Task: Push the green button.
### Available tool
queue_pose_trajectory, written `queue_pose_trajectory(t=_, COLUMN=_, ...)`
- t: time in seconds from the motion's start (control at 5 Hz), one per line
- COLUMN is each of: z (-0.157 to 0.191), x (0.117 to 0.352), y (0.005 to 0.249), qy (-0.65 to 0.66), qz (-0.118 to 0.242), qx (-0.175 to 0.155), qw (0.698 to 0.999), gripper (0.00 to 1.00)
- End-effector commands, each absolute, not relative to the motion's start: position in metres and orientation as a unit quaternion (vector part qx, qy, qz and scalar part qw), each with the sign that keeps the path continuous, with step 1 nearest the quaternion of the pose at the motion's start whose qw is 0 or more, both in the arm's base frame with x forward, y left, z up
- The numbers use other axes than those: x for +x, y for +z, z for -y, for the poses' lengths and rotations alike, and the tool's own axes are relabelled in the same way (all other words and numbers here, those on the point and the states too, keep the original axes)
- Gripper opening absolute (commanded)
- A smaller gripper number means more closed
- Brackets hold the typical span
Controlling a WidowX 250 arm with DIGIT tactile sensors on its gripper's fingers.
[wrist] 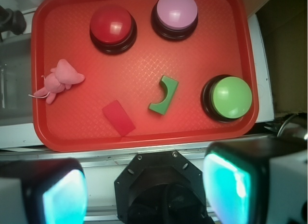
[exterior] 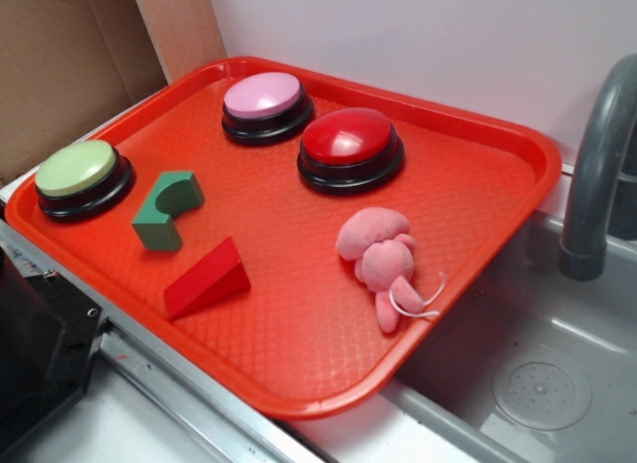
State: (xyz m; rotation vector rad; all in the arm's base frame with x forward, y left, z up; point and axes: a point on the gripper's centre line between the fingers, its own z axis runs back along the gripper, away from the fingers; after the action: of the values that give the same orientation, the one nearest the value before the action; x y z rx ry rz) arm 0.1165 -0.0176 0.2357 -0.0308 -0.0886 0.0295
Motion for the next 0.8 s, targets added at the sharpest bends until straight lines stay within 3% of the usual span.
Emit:
queue_pose_trajectory(t=0.0, z=0.018, x=0.116, y=0.236, qy=0.015, qz=0.044, qx=-0.015, qw=0.999, gripper=1.0)
queue_pose_trajectory(t=0.2, z=-0.032, x=0.138, y=0.187, qy=0.035, qz=-0.008, qx=-0.016, qw=0.999, gripper=1.0)
queue_pose_trajectory(t=0.4, z=-0.079, x=0.159, y=0.156, qy=0.049, qz=-0.014, qx=0.011, qw=0.999, gripper=1.0)
queue_pose_trajectory(t=0.6, z=-0.105, x=0.167, y=0.12, qy=0.036, qz=-0.016, qx=0.017, qw=0.999, gripper=1.0)
